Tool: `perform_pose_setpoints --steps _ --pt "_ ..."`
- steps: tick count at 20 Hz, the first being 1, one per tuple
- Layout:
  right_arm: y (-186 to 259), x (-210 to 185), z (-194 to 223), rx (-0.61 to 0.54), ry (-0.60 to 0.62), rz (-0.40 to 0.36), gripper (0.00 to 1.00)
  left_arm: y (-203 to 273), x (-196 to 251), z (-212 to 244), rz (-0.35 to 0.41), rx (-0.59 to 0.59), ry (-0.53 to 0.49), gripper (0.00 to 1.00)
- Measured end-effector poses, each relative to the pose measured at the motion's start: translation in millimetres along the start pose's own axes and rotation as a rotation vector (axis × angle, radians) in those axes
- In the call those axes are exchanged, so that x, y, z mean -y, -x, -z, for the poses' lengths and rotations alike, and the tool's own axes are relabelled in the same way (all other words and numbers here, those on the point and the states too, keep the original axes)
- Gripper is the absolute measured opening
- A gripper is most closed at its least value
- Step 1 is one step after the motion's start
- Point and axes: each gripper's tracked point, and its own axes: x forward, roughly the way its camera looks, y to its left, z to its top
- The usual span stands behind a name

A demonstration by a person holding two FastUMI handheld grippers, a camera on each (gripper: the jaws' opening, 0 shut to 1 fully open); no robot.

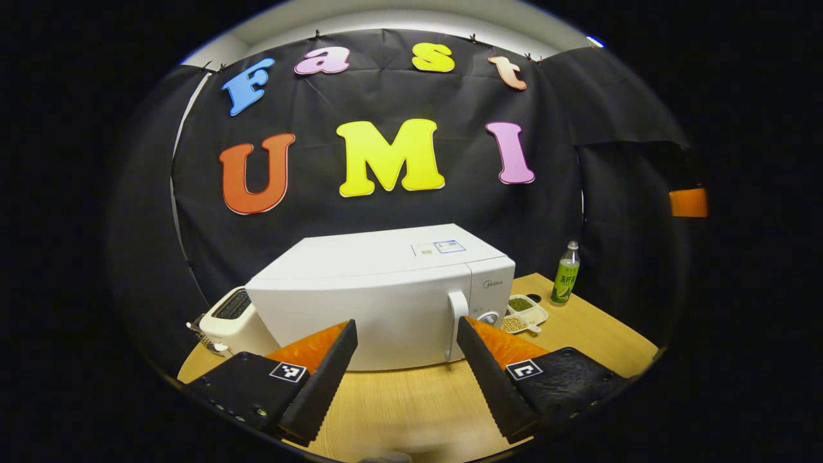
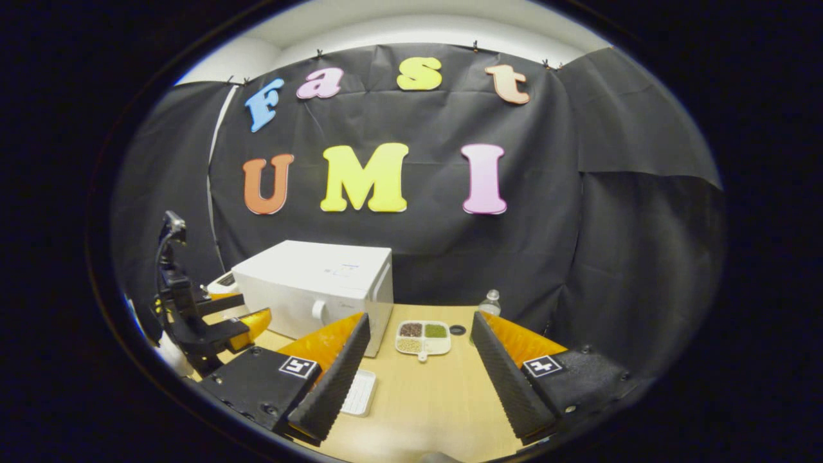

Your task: Open the microwave oven with the left hand, put the food in, and close the microwave oven.

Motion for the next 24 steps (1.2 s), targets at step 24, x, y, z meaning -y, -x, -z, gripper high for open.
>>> perform_pose_setpoints --steps 24 --pt "41.5 -58.8 -16.0 0.099 -0.022 0.003 1.0 160.4 -99.9 -77.2 -0.158 0.157 0.059 0.96"
